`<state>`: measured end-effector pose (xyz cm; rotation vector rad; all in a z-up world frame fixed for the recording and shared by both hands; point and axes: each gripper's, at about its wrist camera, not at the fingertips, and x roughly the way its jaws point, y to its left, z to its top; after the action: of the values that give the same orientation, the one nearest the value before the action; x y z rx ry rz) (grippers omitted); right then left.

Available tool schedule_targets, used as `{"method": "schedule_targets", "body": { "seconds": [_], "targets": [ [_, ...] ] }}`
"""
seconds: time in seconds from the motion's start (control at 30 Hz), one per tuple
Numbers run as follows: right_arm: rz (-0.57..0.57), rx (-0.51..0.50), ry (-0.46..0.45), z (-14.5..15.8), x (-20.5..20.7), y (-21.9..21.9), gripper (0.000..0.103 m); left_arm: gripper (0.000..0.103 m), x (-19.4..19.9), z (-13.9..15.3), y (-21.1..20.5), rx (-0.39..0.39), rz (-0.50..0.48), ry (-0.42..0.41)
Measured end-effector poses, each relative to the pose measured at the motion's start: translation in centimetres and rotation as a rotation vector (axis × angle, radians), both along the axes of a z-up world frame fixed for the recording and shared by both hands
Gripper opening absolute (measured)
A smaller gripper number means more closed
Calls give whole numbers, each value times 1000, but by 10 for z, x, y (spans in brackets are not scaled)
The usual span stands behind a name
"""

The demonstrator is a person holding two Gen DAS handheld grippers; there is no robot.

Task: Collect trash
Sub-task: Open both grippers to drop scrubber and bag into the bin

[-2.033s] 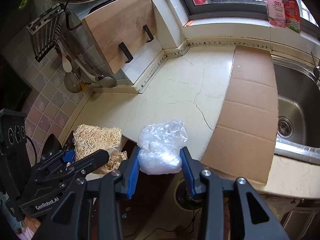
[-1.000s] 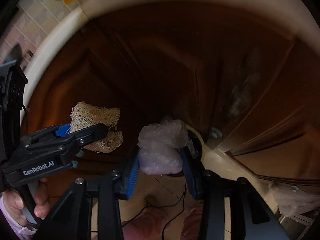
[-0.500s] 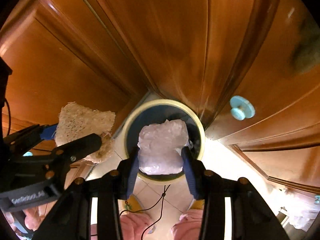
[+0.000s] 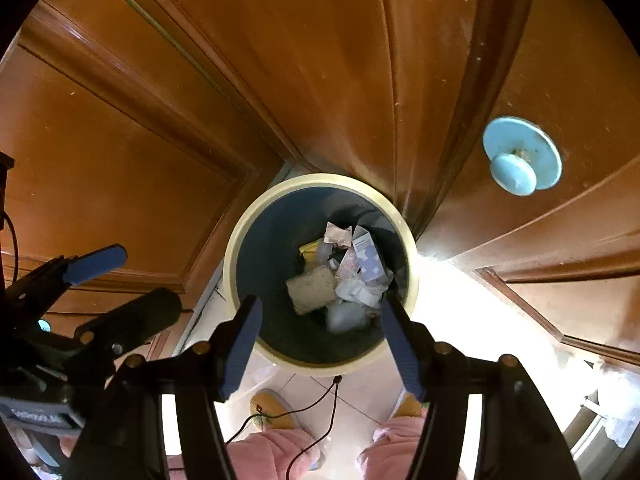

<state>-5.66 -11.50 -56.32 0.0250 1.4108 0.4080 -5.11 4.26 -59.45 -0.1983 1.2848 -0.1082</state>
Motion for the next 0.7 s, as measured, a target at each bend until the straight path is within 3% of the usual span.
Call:
{"method": "schedule_targets", "body": {
  "seconds": [0.33, 0.53, 0.7],
  "targets": [
    [-12, 1, 13, 24, -6, -6, 62, 98, -3, 30, 11, -26, 28, 36],
    [-27, 0, 10, 62, -10, -10, 62, 101, -8, 71, 10, -11, 19, 53],
    [-32, -2, -11, 112, -13, -14, 62, 101, -11, 119, 6, -6, 3, 61]
  ]
}}
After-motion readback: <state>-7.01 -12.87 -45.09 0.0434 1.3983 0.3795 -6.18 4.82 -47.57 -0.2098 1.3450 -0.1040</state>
